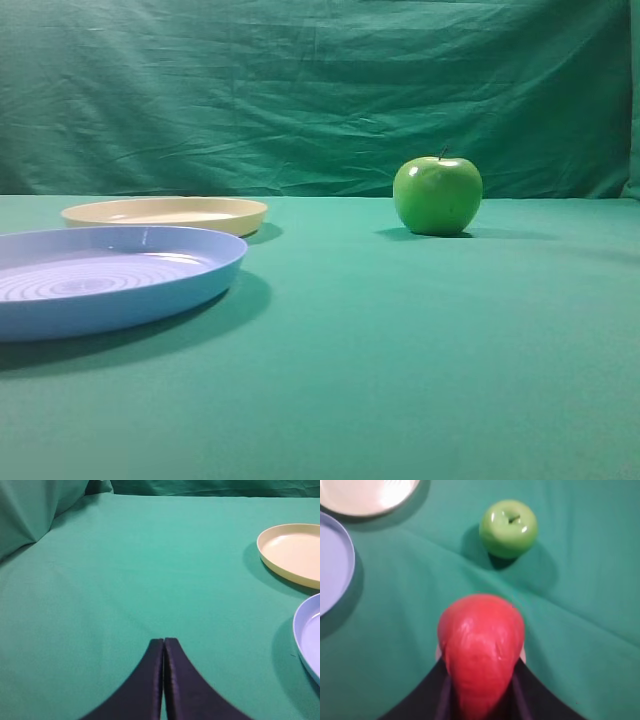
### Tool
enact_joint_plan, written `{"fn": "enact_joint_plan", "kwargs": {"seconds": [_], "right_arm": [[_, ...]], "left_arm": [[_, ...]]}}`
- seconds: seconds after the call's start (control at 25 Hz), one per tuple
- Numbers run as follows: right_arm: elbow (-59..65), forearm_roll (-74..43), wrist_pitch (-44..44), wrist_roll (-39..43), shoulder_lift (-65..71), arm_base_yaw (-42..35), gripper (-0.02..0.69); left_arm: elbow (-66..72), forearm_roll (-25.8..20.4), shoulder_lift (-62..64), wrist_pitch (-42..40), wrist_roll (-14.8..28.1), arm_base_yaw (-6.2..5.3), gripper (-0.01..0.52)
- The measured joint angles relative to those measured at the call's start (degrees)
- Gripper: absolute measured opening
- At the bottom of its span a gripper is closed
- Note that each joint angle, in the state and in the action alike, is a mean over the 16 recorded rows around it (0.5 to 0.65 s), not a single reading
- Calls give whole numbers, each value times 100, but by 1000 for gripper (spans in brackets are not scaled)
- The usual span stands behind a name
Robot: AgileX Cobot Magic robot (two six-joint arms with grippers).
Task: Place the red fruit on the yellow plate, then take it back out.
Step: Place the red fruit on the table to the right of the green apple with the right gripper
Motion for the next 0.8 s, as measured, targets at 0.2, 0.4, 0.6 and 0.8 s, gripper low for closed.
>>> {"fn": "enact_joint_plan", "kwargs": {"seconds": [0.2,0.4,0.6,0.8], "right_arm": [[1484,22,-1088,214,-192,-2,175],[2360,47,-1973,392,5,-62,175],[2720,59,-2520,487,397,-212,186],[2778,62,-2743,537,780,-374,280]], "left_arm": [[0,0,0,0,3,0,0],[0,0,0,0,4,0,0],[0,0,0,0,4,0,0],[0,0,0,0,4,0,0]]}}
